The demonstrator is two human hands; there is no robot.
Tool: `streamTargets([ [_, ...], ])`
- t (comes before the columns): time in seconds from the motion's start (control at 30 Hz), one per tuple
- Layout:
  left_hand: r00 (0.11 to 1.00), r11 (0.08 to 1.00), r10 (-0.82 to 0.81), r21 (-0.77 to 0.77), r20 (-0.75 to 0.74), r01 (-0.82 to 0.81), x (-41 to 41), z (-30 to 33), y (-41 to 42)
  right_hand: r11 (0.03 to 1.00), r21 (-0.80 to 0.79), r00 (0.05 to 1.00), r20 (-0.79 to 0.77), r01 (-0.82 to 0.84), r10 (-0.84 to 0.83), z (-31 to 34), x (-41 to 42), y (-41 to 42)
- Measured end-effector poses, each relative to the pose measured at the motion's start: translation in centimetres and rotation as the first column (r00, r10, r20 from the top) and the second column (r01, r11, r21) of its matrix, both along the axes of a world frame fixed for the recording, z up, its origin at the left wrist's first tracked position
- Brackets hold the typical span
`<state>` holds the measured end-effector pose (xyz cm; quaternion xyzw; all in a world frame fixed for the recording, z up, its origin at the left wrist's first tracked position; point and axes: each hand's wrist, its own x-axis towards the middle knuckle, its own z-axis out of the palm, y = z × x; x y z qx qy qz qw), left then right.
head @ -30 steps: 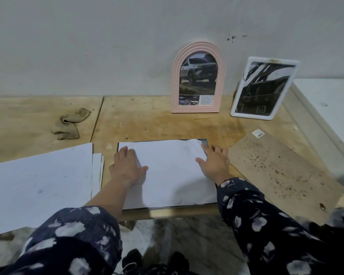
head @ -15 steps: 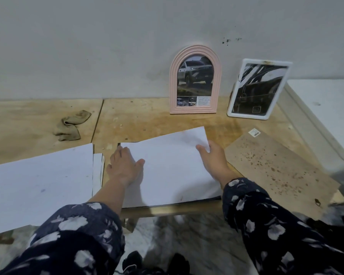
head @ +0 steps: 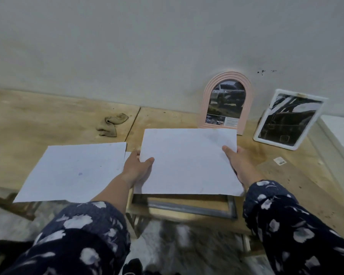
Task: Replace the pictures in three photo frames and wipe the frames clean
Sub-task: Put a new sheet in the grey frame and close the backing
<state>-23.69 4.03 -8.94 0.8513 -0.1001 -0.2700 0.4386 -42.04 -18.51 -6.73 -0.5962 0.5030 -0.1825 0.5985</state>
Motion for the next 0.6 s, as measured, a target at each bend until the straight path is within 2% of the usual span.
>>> streamTargets([
  [0.17, 0.982, 0.979, 0.187, -0.083, -0.009, -0.187, 1.4, 0.3, 4.6, 0.986, 0.086, 0.990, 0.025, -0.143, 0.141, -0.2, 4.4, 3.0],
  [0.3, 0.928, 0.920, 0.372, -0.142, 0.018, -0.366, 4.7, 0.3, 10.0, 0.940, 0.172, 0.954, -0.003, -0.294, 0.299, -0.4, 9.7, 6.8],
  [0.4, 0.871, 0.859, 0.491, -0.175, 0.019, -0.481, 7.4, 0.2, 14.1, 0.896, 0.160, 0.903, -0.046, -0.415, 0.426, -0.6, 13.7, 9.8],
  [0.6, 0.784, 0.769, 0.621, -0.205, 0.011, -0.606, 13.1, -0.5, 20.7, 0.849, 0.177, 0.856, -0.062, -0.497, 0.514, 0.0, 21.7, 16.3],
])
